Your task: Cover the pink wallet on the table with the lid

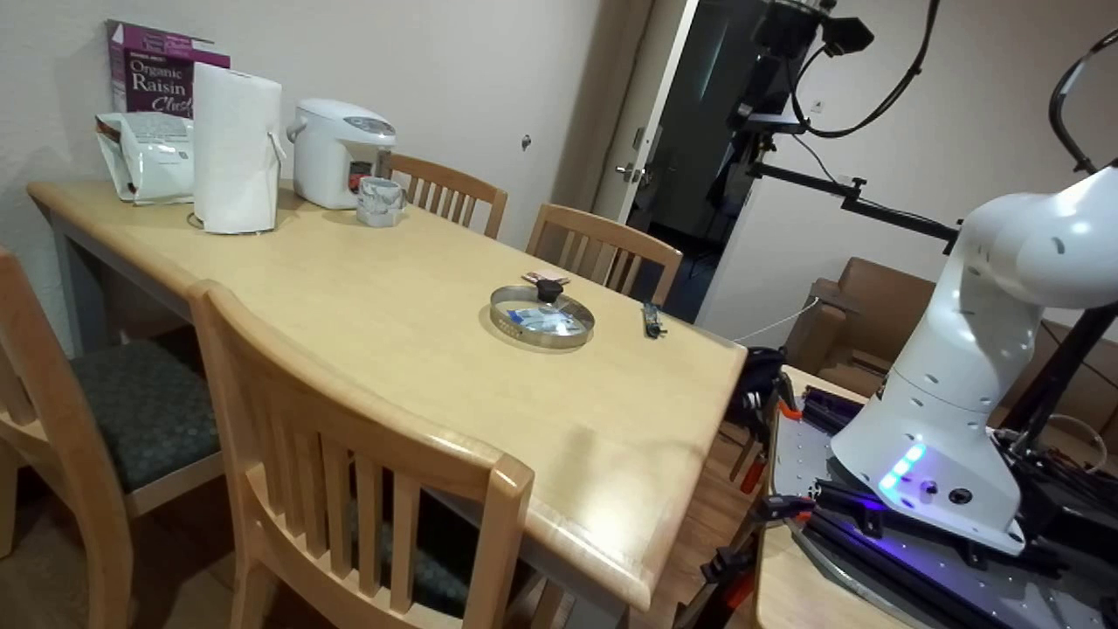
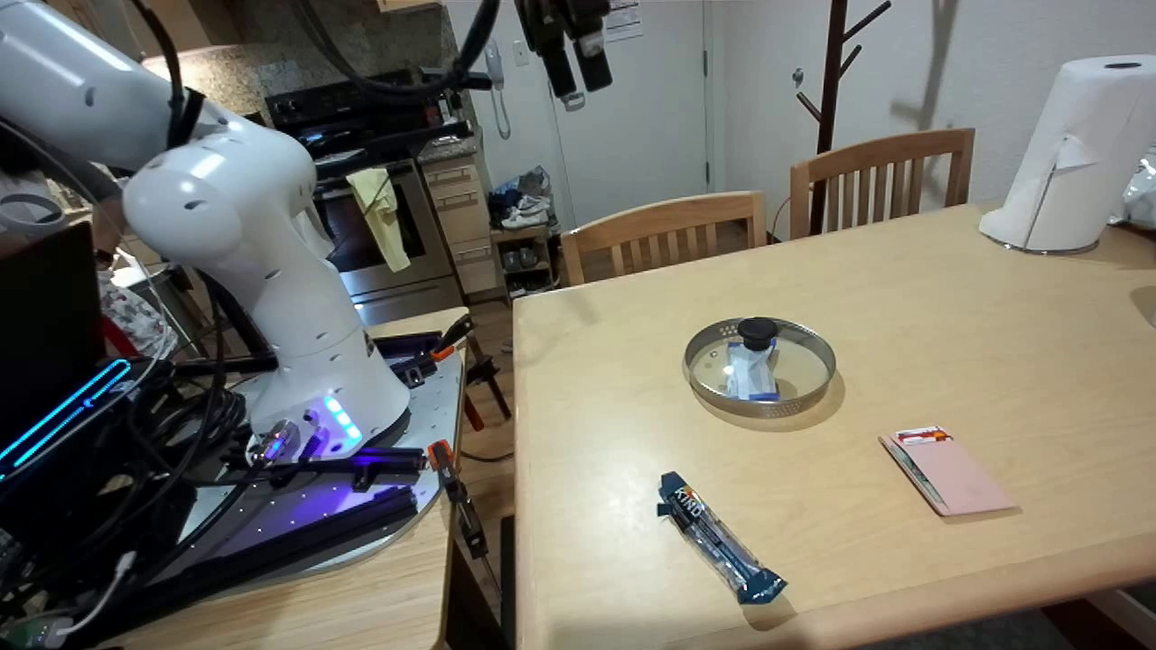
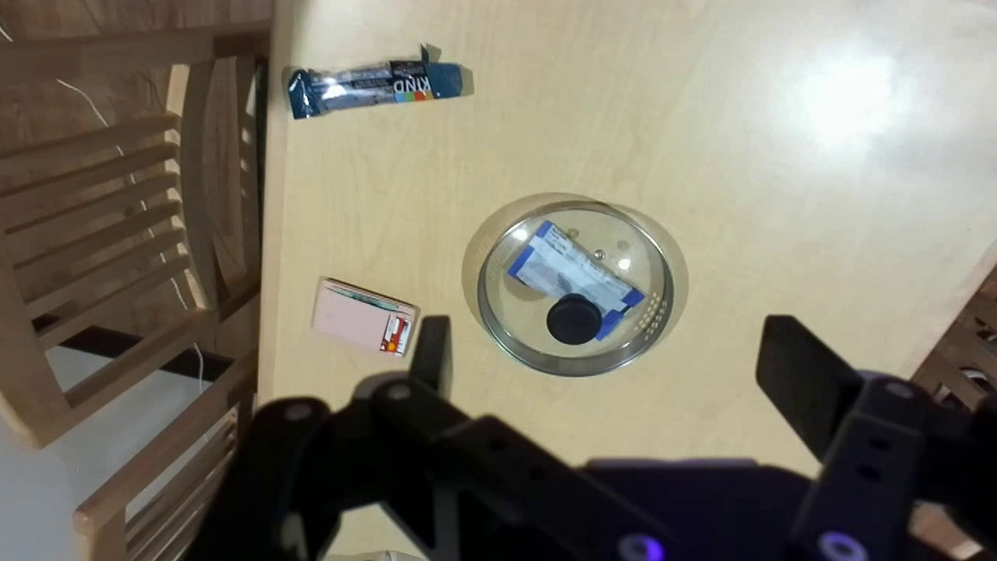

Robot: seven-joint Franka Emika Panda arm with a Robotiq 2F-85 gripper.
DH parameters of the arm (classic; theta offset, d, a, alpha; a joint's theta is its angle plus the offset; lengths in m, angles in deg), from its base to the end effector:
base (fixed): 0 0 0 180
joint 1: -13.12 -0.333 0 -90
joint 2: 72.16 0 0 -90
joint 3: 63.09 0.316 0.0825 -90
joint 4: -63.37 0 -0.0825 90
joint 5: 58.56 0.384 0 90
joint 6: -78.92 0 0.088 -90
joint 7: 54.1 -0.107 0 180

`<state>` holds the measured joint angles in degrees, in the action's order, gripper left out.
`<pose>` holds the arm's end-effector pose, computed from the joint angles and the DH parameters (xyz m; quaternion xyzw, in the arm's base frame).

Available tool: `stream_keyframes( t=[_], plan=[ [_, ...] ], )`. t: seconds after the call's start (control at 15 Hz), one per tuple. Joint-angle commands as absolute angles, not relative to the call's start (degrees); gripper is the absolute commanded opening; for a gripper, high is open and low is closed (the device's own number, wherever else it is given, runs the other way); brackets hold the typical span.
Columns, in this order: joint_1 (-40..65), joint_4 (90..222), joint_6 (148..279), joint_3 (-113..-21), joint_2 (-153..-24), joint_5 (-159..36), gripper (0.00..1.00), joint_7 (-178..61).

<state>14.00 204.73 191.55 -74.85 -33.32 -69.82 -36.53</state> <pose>0.3542 -0.1021 0.5324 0.9920 0.0896 0.0748 0.0490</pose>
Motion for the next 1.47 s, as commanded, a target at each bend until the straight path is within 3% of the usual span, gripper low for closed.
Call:
stream_keyframes(
  t=[0.0, 1.4],
  plan=[
    [12.87, 203.65, 195.49, -74.67, -37.12, -66.96, 1.0, -35.14],
    [11.87, 188.83, 205.07, -70.96, -59.3, -64.02, 1.0, -34.8]
  ],
)
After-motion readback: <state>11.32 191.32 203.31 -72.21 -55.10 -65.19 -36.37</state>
